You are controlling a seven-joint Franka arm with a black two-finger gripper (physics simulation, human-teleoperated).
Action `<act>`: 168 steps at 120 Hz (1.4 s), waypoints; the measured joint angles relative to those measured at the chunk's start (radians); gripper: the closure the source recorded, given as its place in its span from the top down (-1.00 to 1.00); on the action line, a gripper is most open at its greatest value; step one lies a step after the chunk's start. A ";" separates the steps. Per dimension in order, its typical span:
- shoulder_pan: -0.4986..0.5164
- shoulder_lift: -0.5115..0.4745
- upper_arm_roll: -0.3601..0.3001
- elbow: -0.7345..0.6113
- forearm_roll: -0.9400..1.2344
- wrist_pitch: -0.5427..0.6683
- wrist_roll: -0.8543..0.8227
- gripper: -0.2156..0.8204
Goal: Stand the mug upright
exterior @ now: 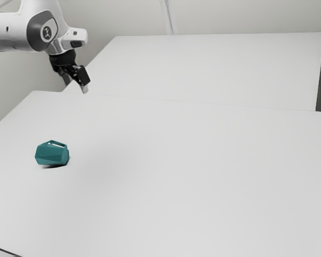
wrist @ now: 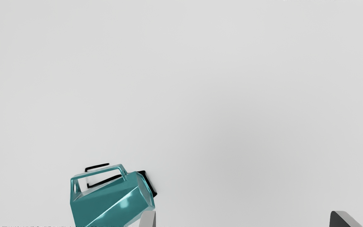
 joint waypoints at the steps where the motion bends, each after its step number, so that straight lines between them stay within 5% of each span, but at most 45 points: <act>1: 0.000 0.000 0.001 0.000 0.000 0.000 -0.001 0.58; 21: -0.002 -0.008 0.058 -0.037 -0.043 0.009 -0.011 0.58; 53: 0.232 0.007 0.059 -0.115 -0.176 0.030 0.035 0.58; 88: 0.366 0.106 0.031 -0.126 -0.243 0.053 0.122 0.58; 112: 0.523 0.195 -0.064 -0.112 -0.263 0.058 0.185 0.58; 142: 0.599 0.312 -0.083 -0.007 -0.310 0.051 0.282 0.58; 168: 0.782 0.402 -0.217 0.057 -0.383 0.022 0.378 0.58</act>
